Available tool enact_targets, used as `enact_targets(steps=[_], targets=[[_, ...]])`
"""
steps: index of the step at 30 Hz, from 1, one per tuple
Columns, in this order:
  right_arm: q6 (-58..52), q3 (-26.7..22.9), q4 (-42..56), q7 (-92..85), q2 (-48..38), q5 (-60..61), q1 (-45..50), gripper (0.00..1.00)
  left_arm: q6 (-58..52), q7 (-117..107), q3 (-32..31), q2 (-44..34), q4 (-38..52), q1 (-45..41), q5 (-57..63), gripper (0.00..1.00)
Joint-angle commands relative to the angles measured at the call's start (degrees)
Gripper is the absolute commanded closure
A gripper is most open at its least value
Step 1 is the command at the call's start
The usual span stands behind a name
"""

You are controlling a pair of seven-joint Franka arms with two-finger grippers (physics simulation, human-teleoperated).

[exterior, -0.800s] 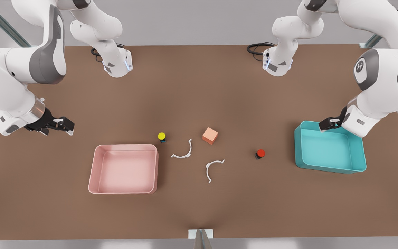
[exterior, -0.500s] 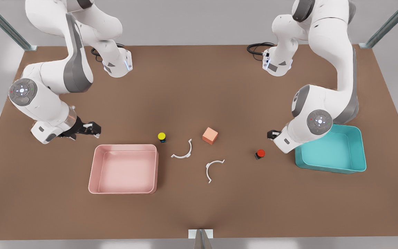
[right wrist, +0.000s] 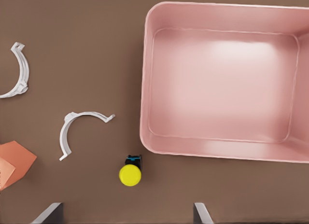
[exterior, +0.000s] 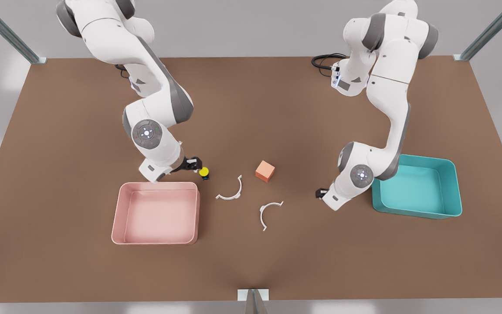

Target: Place the red button in the blue storage box with the left arm, and place the yellow button in the pink storage box with the right arm

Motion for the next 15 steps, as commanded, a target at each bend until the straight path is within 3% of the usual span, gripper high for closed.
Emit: enact_targets(steps=[1, 8, 9, 12, 15], targets=[[0.62, 0.53, 0.13, 33.68, 1.26, 0.33, 0.27, 0.00, 5.03, -6.02, 0.00, 1.23, -0.04, 0.02, 0.02, 0.00], [6.95, 0.79, -2.68, 43.79, 6.27, -0.47, 3.26, 0.00, 4.77, -7.16, 0.00, 1.75, -3.20, -0.24, 0.02, 0.00], [7.21, 1.58, -4.61, 44.41, 5.65, -0.47, 3.26, 0.00, 4.77, -7.16, 0.00, 1.75, -3.20, -0.33, 0.02, 0.02], [11.60, 1.59, -8.04, 44.67, 5.92, -2.66, 3.17, 0.00, 4.33, -7.16, 0.00, 0.35, -4.43, -0.33, 0.02, 0.24], [13.45, 1.59, -8.74, 45.47, 7.85, -2.84, 2.82, 0.00, 4.07, -7.25, 0.00, 0.08, -4.43, -0.33, 0.02, 0.30]])
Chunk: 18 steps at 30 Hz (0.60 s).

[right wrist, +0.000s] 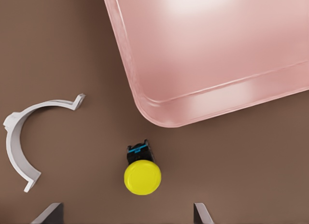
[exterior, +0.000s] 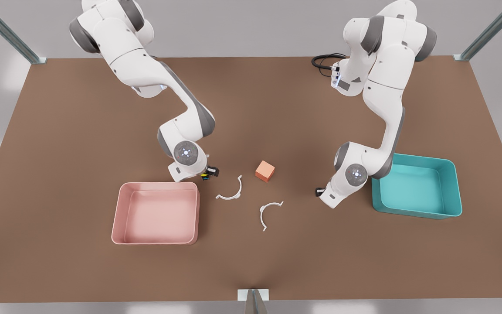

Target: Place the red button in the blue storage box with the left arm, and place the yellow button in the pink storage box with the right arm

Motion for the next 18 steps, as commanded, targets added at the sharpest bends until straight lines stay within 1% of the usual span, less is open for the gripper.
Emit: enact_targets(steps=[1, 3, 4, 5, 8, 11, 14, 16, 18], targets=[[5.00, 0.02, -0.67, 21.65, 0.52, -0.69, 0.28, 0.00, -0.13, -3.54, -0.04, -0.23, -0.01, 0.00, 0.10, 0.33], [8.52, 0.11, -3.31, 21.65, 0.52, -0.69, 0.37, 0.00, -0.13, -4.77, -0.04, -0.85, -0.62, -0.09, 0.10, 0.39], [8.69, 0.98, -3.75, 21.83, 0.43, -0.69, 0.37, 0.00, -0.22, -4.77, -0.04, -1.02, -1.06, -0.09, 0.10, 0.40], [11.50, 1.07, -5.68, 22.62, 0.43, -0.69, 0.37, 0.00, -0.22, -4.86, -0.04, -1.02, -1.06, -0.09, 0.10, 0.43], [12.65, 1.07, -6.65, 22.71, 0.69, -0.78, 0.28, 0.00, -0.83, -4.86, -0.04, -1.29, -1.06, -0.09, 0.10, 0.49], [12.83, 1.07, -7.44, 22.71, 1.05, -2.18, 0.19, 0.00, -2.24, -4.68, -0.04, -3.04, -0.89, 0.00, 0.10, 0.51], [15.55, 1.16, -9.55, 22.71, 0.96, -2.54, 0.02, 0.00, -11.46, -0.82, -0.04, -10.51, -0.71, 1.05, 0.10, 0.51], [16.08, 1.16, -10.52, 22.62, 0.78, -3.33, -0.24, 0.00, -15.60, 5.59, 0.23, -13.24, -0.71, 4.13, 0.01, 0.51], [18.45, 1.07, -12.10, 22.62, 0.96, -3.50, 0.11, 0.00, -19.82, 17.54, 0.14, -15.43, -0.54, 10.63, 0.01, 0.51]])
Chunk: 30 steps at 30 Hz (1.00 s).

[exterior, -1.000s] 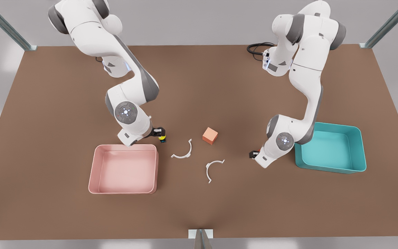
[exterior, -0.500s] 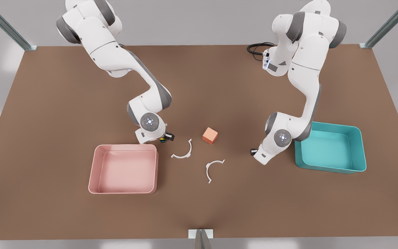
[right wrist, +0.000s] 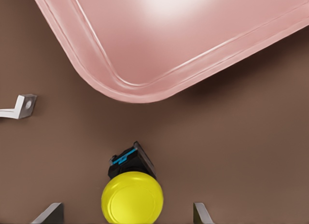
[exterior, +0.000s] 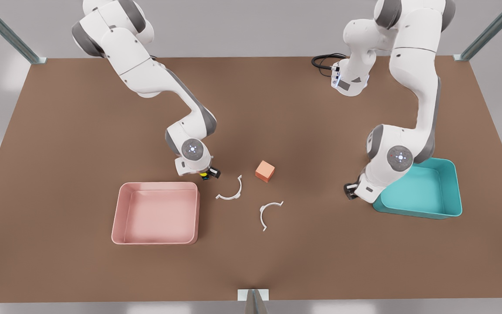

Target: Place the red button in the blue storage box with the left arm, and place the yellow button in the pink storage box with the right arm

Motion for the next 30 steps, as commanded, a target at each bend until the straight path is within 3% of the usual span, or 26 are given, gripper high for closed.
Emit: enact_targets(steps=[1, 7, 8, 9, 12, 13, 14, 16, 17, 18, 20, 22, 25, 30], targets=[[4.16, 0.06, -0.91, 8.04, -0.04, -0.76, 0.01, 0.00, -10.36, 23.33, -0.01, -1.55, 0.17, 4.80, -0.34, 0.51], [8.91, -0.03, -3.81, 7.77, 1.45, -2.34, -0.17, 0.02, -10.54, 52.51, 0.70, 0.12, 1.13, 20.62, -0.08, 0.51], [9.26, -0.03, -3.81, 7.77, 1.80, -2.43, 0.01, 0.13, -9.05, 54.97, 0.70, 1.26, 1.22, 21.93, 0.01, 0.51], [9.35, 0.06, -3.81, 7.77, 2.15, -2.43, 0.01, 0.17, -6.85, 56.56, 0.70, 2.75, 1.22, 22.47, -0.08, 0.51], [10.05, 0.06, -3.90, 7.77, 2.68, -2.86, 0.19, 0.22, 0.71, 58.22, 0.70, 8.29, 1.22, 23.52, -0.25, 0.51], [10.05, 0.06, -3.90, 7.77, 2.68, -2.87, 0.19, 0.30, 2.03, 59.29, 0.61, 9.79, 1.13, 24.23, -0.34, 0.51], [10.05, 0.06, -3.90, 7.77, 2.68, -2.87, 0.19, 0.44, 2.73, 59.37, 0.61, 11.46, 0.96, 24.14, -0.34, 0.51], [10.05, 0.06, -3.90, 7.77, 2.68, -2.87, 0.19, 0.48, 4.05, 59.37, 0.61, 12.60, 0.96, 24.14, -0.34, 0.50], [10.05, 0.06, -3.90, 7.77, 2.68, -2.87, 0.19, 0.50, 4.05, 59.29, 0.61, 12.60, 0.96, 24.14, -0.34, 0.34], [9.97, -0.03, -3.90, 7.77, 2.68, -2.87, 0.19, 0.53, 4.05, 59.29, 0.61, 12.60, 0.96, 24.05, -0.34, 0.00], [9.97, 0.06, -3.90, 7.86, 2.68, -3.31, 0.19, 0.59, 3.70, 59.20, 0.61, 12.51, 0.87, 23.96, -0.43, 0.00], [9.97, 0.06, -3.90, 7.86, 2.68, -3.31, 0.19, 0.53, 2.82, 59.11, 0.61, 11.64, 0.87, 23.88, -0.43, 0.00], [9.53, 0.06, -3.90, 7.95, 2.16, -4.01, 0.27, 0.56, -5.44, 55.77, 0.00, 3.46, 1.05, 22.56, -0.34, 0.00], [8.82, 0.76, -3.81, 7.86, -1.53, -4.10, 0.10, 0.60, -9.39, 37.05, -1.32, -6.29, 2.28, 17.72, -0.34, 0.00]])
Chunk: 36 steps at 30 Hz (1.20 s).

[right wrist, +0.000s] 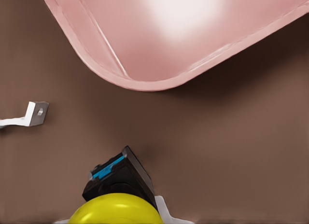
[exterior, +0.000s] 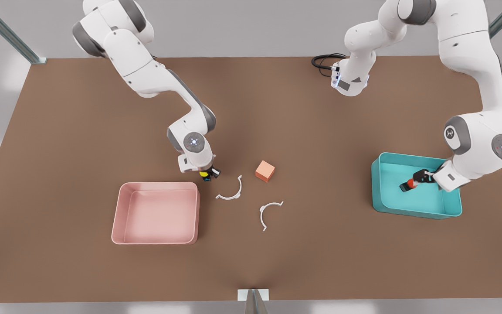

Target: Place the red button in the blue storage box with the left arm, and place the yellow button in the pink storage box with the right arm

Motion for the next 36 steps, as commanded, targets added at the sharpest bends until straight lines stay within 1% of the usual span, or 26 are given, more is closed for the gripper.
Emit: enact_targets(steps=[1, 2, 3, 4, 5, 7, 9, 10, 12, 15, 16, 17, 18, 19, 22, 24, 27, 28, 29, 30, 31, 32, 33, 34, 36], targets=[[-1.44, 0.16, 0.16, 1.89, -1.63, -0.42, -0.04, 0.61, -6.31, -7.70, -0.08, -2.71, 1.72, -2.01, 0.13, 0.00], [-1.53, 0.16, 0.24, 1.80, -2.77, -0.42, -0.13, 0.61, -8.33, -11.91, -0.08, -3.77, 3.39, -3.24, 0.13, 0.00], [-4.25, 0.16, 1.21, -0.30, -4.79, -0.42, -0.74, 0.61, -13.33, -19.30, -0.08, -4.39, 7.78, -5.53, 0.13, 0.00], [-4.51, 0.07, 1.47, -1.71, -5.94, -0.33, -1.44, 0.61, -18.78, -20.45, -0.43, -4.39, 11.56, -5.79, -0.30, 0.00], [-5.04, 0.07, 1.47, -4.17, -7.43, -0.33, -2.50, 0.61, -21.51, -23.43, -0.87, -4.39, 14.29, -6.05, -1.18, 0.00], [-6.88, 0.07, 2.61, -9.96, -9.37, -0.33, -5.22, 0.61, -24.05, -27.21, 0.09, -4.12, 19.20, -11.58, -0.92, 0.00], [-13.30, 0.07, 6.92, -16.73, -9.37, -0.24, -7.86, 0.61, -25.21, -31.08, 2.12, -3.07, 22.64, -16.33, -1.01, 0.00], [-16.20, -0.11, 8.86, -21.75, -9.37, -0.24, -9.00, 0.61, -25.21, -31.35, 2.47, -0.87, 25.36, -17.39, -1.01, 0.00], [-19.10, -0.37, 10.97, -28.87, -9.37, -0.07, -11.03, 0.61, -25.21, -31.43, 2.38, 0.10, 25.80, -17.48, -0.92, 0.00], [-20.07, -0.11, 9.82, -37.04, -8.93, 1.42, -14.01, 0.61, -25.91, -31.17, 2.38, 0.54, 25.89, -17.39, -1.01, 0.00], [-20.16, -0.11, 9.65, -39.41, -8.40, 3.27, -14.45, 0.58, -26.26, -31.00, 2.38, 0.45, 25.89, -17.31, -1.01, 0.00], [-20.16, -0.11, 9.74, -39.68, -8.14, 3.36, -15.16, 0.36, -26.26, -30.82, 2.38, 0.45, 25.89, -17.04, -1.01, 0.00], [-20.16, -0.11, 10.00, -39.86, -7.96, 3.27, -15.33, 0.06, -26.26, -30.73, 2.38, 0.36, 25.89, -17.04, -1.01, 0.00], [-20.07, -0.55, 10.09, -40.82, -7.96, 3.27, -15.68, 0.00, -26.26, -30.82, 2.30, 0.19, 25.89, -17.13, -1.01, 0.00], [-20.07, -0.55, 10.44, -43.55, -7.96, 3.27, -15.95, 0.00, -26.44, -30.82, 2.30, -0.08, 25.89, -17.48, -0.92, 0.00], [-20.42, -0.55, 14.47, -46.70, -8.05, 3.18, -17.44, 0.00, -26.79, -30.64, 2.21, -0.08, 25.89, -17.48, -0.92, 0.00], [-33.86, -0.81, 30.47, -50.49, -8.58, 2.92, -17.79, 0.00, -26.88, -30.73, 2.21, -0.08, 25.89, -17.48, -1.01, 0.00], [-39.40, -0.20, 35.22, -51.19, -8.75, 3.01, -18.06, 0.00, -26.88, -30.64, 2.21, -0.08, 25.89, -17.39, -1.01, 0.00], [-44.59, -2.30, 38.12, -59.01, -10.33, 3.10, -18.06, 0.00, -26.88, -30.64, 2.21, -0.08, 25.89, -17.48, -1.01, 0.00], [-46.44, -4.32, 38.39, -65.77, -11.65, 3.27, -18.06, 0.00, -26.88, -30.64, 2.21, -0.08, 25.89, -17.39, -1.01, 0.00], [-46.88, -6.08, 36.73, -68.77, -14.63, 3.36, -17.97, 0.00, -26.88, -30.64, 2.21, -0.08, 25.89, -17.39, -1.01, 0.00], [-46.35, -9.42, 32.68, -68.77, -18.24, 4.23, -17.09, 0.00, -26.88, -30.64, 2.21, -0.08, 25.89, -17.48, -1.01, 0.00], [-46.09, -13.91, 30.48, -69.21, -20.35, 7.66, -15.24, 0.00, -26.88, -30.64, 2.21, -0.17, 25.89, -17.48, -1.01, 0.00], [-44.16, -10.92, 27.32, -69.21, -22.28, 7.67, -19.02, 0.00, -27.05, -30.64, 2.12, -0.17, 25.89, -17.48, -1.01, 0.00], [-45.03, -10.21, 28.89, -69.04, -20.62, 7.40, -19.46, 0.00, -27.14, -30.64, 2.12, -0.17, 25.89, -17.57, -1.01, 0.00]])
